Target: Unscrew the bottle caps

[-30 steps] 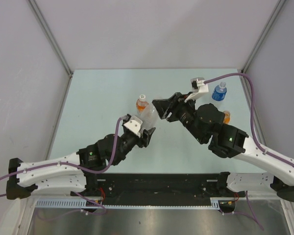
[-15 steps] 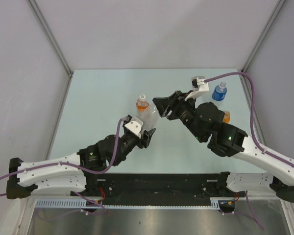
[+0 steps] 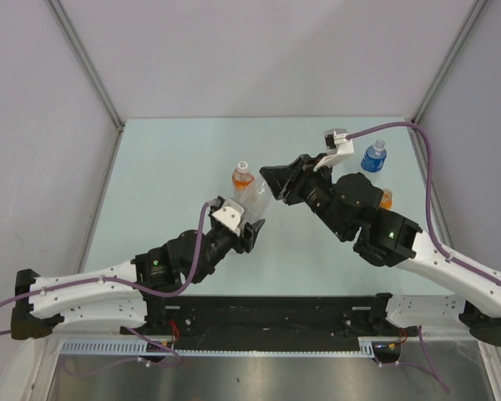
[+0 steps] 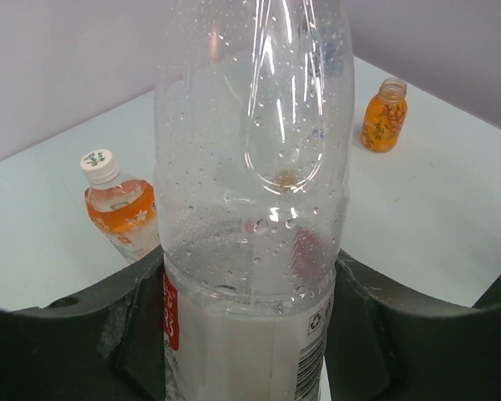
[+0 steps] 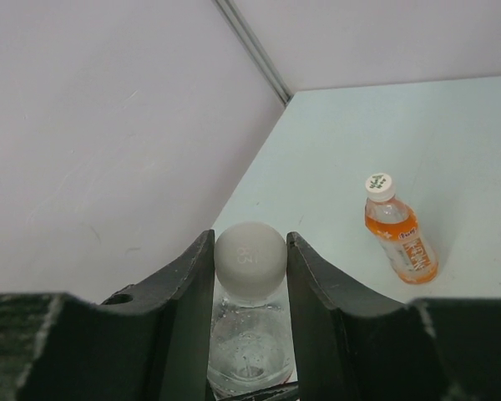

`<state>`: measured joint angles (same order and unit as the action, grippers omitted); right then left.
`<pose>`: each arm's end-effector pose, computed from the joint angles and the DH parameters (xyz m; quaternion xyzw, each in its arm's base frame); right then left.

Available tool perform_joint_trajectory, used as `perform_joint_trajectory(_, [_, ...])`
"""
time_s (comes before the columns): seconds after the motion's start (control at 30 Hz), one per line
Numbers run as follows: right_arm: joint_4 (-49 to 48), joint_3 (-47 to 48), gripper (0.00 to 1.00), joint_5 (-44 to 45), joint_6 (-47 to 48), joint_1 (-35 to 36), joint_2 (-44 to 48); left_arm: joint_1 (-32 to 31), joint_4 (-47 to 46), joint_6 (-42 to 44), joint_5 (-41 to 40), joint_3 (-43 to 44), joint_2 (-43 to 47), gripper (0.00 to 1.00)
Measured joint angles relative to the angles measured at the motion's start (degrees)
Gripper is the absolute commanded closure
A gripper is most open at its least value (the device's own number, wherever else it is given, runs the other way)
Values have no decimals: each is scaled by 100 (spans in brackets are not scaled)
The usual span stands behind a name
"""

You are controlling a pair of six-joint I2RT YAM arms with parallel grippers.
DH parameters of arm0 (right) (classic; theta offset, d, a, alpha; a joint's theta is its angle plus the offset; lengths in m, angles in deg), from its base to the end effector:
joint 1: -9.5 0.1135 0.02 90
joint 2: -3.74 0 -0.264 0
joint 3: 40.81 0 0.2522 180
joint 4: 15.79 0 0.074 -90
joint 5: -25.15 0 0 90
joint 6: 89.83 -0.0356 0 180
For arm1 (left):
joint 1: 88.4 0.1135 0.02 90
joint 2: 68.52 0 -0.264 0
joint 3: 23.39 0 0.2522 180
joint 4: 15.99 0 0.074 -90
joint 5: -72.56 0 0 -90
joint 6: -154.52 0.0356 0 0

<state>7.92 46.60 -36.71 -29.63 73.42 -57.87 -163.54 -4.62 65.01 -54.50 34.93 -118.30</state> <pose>0.1148 0.1964 0.4594 -0.0302 0.6950 0.3941 0.6006 0.0723 -0.1890 0.3475 0.2480 0.6769 -0.2133 0.6594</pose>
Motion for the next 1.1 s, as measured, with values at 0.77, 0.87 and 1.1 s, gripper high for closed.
perform_joint_trajectory(0.77, [-1469,-455,100,-4601,509,-1207,730,1753,660,-1419,5720,601,732,100])
perform_joint_trajectory(0.87, [-1718,-461,100,-5331,616,-1318,789,1915,376,-1718,6675,656,573,100])
perform_joint_trajectory(1.1, [-2251,-461,100,-6942,688,-1532,800,2031,-452,-2409,8526,669,92,100])
